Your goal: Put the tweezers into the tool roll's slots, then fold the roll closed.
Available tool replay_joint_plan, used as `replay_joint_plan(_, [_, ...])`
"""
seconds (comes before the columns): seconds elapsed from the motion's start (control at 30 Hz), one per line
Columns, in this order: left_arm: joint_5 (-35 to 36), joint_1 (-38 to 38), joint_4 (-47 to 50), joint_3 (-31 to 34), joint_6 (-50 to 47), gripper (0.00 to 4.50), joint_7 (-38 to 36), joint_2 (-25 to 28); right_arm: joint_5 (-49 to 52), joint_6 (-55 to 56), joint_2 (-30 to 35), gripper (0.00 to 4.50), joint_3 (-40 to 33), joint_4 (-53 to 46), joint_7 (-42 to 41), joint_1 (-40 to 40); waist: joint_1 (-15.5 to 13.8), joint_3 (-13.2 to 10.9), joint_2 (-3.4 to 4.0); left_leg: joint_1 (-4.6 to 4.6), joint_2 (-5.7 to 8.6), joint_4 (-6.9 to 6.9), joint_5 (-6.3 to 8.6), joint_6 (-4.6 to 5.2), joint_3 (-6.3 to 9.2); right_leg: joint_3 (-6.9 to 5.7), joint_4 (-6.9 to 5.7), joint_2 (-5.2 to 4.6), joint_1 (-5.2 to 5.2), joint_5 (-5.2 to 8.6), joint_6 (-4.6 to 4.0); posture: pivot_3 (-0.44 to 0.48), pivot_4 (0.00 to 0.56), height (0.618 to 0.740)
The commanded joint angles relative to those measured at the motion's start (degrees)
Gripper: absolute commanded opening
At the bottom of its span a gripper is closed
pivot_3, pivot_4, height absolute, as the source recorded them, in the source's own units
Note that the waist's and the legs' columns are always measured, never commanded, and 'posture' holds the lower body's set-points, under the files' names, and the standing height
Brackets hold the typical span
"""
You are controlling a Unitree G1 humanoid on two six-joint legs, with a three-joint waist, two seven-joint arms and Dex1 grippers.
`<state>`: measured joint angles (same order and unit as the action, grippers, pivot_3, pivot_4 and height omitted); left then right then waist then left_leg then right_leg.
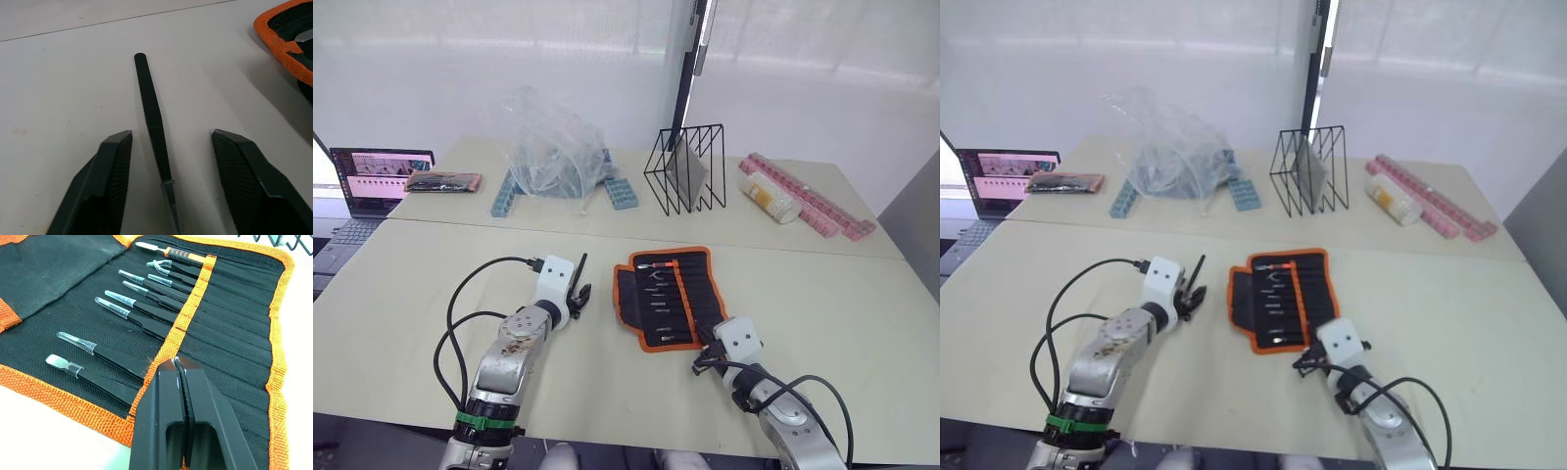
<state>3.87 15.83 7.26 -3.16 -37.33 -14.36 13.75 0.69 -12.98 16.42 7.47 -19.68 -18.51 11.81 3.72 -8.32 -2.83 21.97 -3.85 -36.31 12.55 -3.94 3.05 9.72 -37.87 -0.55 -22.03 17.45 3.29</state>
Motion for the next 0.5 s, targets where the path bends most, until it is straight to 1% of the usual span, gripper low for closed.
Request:
replay_joint_plan(0.03, [-0.38, -0.95, -2.01, -0.54, -0.52, 1.08, -0.09, 0.0, -0.61, -2.88, 0.07, 0.0, 1.29, 2.76, -0.25, 1.43, 0.06, 0.0, 0.01, 0.0, 0.0, 0.0, 0.0, 0.0, 0.0, 0.0, 0.0, 0.0, 0.0, 0.0, 0.0, 0.0, 0.15, 0.72])
replay_joint_plan(0.13, [-0.5, -0.95, -2.47, 0.06, -0.19, 0.11, -0.23, 0.4, -0.6, -2.9, 0.03, 0.0, 1.33, 2.86, -0.22, 1.35, 0.07, 0.0, 0.01, 0.02, 0.0, 0.02, 0.0, 0.0, 0.0, 0.0, 0.01, 0.0, 0.0, 0.0, 0.0, 0.0, 0.15, 0.72])
replay_joint_plan(0.17, [-0.5, -0.9, -2.58, 0.29, -0.05, 0.03, -0.34, 0.63, -0.61, -2.9, 0.04, 0.0, 1.33, 2.89, -0.22, 1.33, 0.07, 0.0, 0.02, 0.01, 0.0, 0.02, 0.0, 0.0, 0.0, 0.0, 0.01, 0.0, -0.01, 0.0, 0.0, 0.0, 0.15, 0.72])
replay_joint_plan(0.33, [-0.56, -0.09, -2.95, 1.51, 1.5, 0.03, -2.29, 3.78, -0.59, -2.89, 0.04, 0.0, 1.34, 3.02, -0.21, 1.21, 0.17, -0.01, 0.04, 0.01, -0.01, 0.04, 0.0, 0.0, 0.0, 0.0, 0.03, 0.0, -0.06, 0.01, -0.01, 0.0, 0.15, 0.72])
replay_joint_plan(0.5, [1.53, 2.12, -1.02, 2.58, 3.47, 0.03, -8.92, 9.5, -0.56, -2.91, -0.05, 0.0, 1.49, 3.21, -0.16, 0.96, 0.45, -0.05, 0.03, 0.11, -0.02, 0.11, 0.0, 0.0, 0.01, 0.0, 0.0, 0.03, -0.08, 0.0, 0.0, 0.0, 0.15, 0.72])
